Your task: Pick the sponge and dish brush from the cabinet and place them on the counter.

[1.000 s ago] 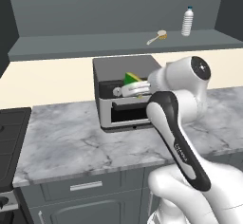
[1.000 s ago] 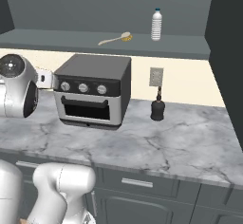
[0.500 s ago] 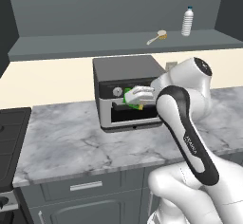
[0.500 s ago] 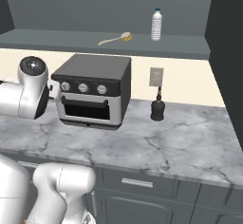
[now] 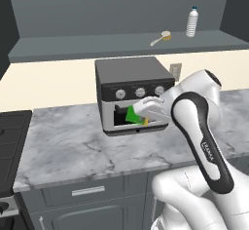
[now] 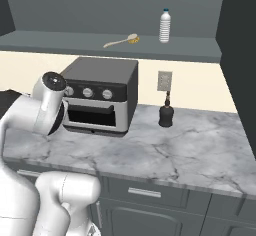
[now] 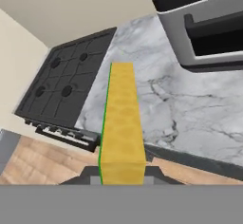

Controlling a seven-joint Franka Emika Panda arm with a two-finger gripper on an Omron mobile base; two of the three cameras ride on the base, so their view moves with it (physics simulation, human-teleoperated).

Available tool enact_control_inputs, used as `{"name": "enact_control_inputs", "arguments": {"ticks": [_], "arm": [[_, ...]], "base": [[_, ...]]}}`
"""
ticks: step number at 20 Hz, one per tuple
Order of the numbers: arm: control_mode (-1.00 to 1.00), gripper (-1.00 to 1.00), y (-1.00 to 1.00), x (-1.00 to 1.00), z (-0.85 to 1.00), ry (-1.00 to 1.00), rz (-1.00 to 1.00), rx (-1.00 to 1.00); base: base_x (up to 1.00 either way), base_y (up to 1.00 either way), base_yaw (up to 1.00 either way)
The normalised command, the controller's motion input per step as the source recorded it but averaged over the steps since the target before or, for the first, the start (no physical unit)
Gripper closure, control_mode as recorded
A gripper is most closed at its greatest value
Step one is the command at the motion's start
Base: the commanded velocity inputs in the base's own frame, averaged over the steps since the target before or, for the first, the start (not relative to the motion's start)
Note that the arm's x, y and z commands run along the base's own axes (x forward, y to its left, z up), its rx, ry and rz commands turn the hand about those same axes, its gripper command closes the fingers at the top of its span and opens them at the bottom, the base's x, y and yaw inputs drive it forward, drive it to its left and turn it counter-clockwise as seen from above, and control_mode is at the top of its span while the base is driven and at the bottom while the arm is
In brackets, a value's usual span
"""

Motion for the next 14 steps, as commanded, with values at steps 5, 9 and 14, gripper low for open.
{"name": "enact_control_inputs", "arguments": {"ticks": [5, 9, 14], "arm": [[-1.00, 1.00, 0.00, -0.29, -0.25, 0.03, 0.00, 0.11], [-1.00, 1.00, 0.00, -0.01, 0.00, 0.00, 0.00, 0.04], [-1.00, 1.00, 0.00, -0.05, -0.13, 0.01, 0.00, 0.18]], "base": [[0.00, 0.00, 0.00], [0.00, 0.00, 0.00], [0.00, 0.00, 0.00]]}}
